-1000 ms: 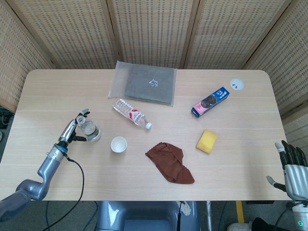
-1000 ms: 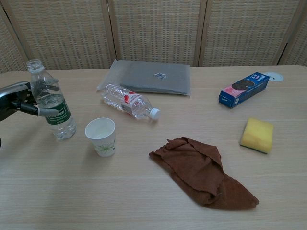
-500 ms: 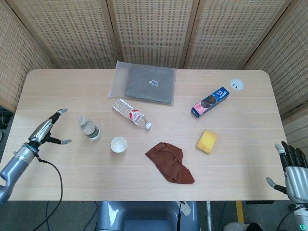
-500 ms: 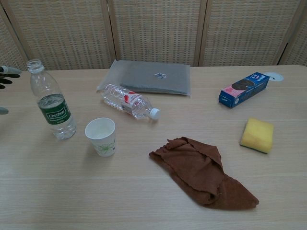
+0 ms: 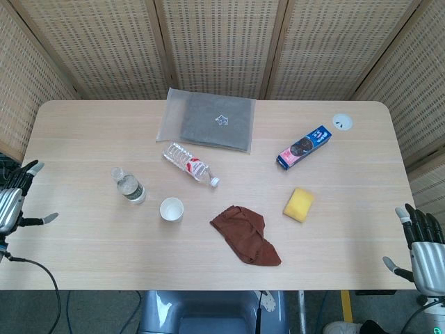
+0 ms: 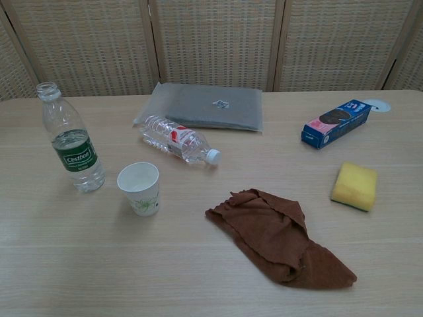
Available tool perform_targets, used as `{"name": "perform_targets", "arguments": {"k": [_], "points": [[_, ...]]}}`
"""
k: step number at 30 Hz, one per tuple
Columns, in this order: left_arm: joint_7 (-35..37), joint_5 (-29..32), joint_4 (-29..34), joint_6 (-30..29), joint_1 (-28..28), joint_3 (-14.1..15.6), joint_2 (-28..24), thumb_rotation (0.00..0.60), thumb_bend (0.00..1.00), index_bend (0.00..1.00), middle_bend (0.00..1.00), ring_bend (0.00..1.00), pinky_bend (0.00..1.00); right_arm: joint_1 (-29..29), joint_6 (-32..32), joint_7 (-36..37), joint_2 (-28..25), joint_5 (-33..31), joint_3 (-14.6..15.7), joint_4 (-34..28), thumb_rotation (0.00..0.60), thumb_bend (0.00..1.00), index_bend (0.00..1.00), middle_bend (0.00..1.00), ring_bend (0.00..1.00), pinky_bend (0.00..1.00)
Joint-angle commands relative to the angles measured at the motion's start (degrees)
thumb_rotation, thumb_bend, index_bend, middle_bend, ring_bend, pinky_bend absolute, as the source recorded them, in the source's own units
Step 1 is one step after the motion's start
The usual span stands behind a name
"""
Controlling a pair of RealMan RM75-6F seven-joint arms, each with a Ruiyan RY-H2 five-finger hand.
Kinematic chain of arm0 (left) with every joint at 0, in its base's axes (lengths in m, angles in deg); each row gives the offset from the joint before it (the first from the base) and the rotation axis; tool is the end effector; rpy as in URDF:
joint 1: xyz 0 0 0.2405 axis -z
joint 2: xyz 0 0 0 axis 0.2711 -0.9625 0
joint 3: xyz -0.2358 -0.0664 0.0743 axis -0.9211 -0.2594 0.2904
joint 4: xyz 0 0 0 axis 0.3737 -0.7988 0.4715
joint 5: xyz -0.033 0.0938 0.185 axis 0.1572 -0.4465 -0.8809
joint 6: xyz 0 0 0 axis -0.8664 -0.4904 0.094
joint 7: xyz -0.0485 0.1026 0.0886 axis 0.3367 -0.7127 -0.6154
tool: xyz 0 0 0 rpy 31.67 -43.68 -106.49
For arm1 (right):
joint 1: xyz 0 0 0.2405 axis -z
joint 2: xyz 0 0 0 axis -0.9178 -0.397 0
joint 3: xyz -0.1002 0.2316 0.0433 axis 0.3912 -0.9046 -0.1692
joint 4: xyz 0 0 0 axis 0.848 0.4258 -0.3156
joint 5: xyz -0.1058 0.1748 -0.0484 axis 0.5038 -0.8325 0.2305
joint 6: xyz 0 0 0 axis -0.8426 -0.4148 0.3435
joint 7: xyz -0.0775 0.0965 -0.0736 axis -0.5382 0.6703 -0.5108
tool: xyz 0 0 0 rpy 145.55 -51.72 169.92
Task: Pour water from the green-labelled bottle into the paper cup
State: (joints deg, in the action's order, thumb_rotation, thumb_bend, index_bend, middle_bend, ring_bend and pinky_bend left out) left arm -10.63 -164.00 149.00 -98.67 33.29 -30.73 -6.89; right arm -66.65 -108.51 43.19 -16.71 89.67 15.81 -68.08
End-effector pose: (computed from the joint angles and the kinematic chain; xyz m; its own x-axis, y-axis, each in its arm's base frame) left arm -0.3432 0.2574 0.1657 0.2186 0.0842 0.9722 0.9756 -0.0390 -0.2160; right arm -0.3164 -0.1545 0.1710 0.4760 0.0435 0.8784 -0.8794 0.0368 0.4747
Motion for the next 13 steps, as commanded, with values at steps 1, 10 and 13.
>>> {"name": "perform_targets", "arguments": {"k": [1, 10, 13], "points": [[-18.3, 2.8, 15.4, -12.3, -8.5, -0.1, -4.0, 0.600, 0.06, 0.00, 0.00, 0.00, 0.00, 0.0, -0.2, -0.2, 0.0, 0.3, 0.0, 0.0, 0.600, 0.00, 0.00, 0.00, 0.00, 0.00], [-23.5, 0.7, 19.4, -15.3, -11.3, 0.7, -2.6, 0.600, 0.10, 0.00, 0.00, 0.00, 0.00, 0.4, -1.0, 0.1, -0.2, 0.7, 0.1, 0.1, 0.600, 0.00, 0.00, 0.00, 0.00, 0.00], [-23.6, 0.8, 17.9, -13.8, -11.1, 0.5, -1.9, 0.600, 0.10, 0.00, 0.00, 0.00, 0.00, 0.4, -0.8, 0.3, -0.2, 0.4, 0.0, 0.2, 0.600, 0.00, 0.00, 0.00, 0.00, 0.00]]}}
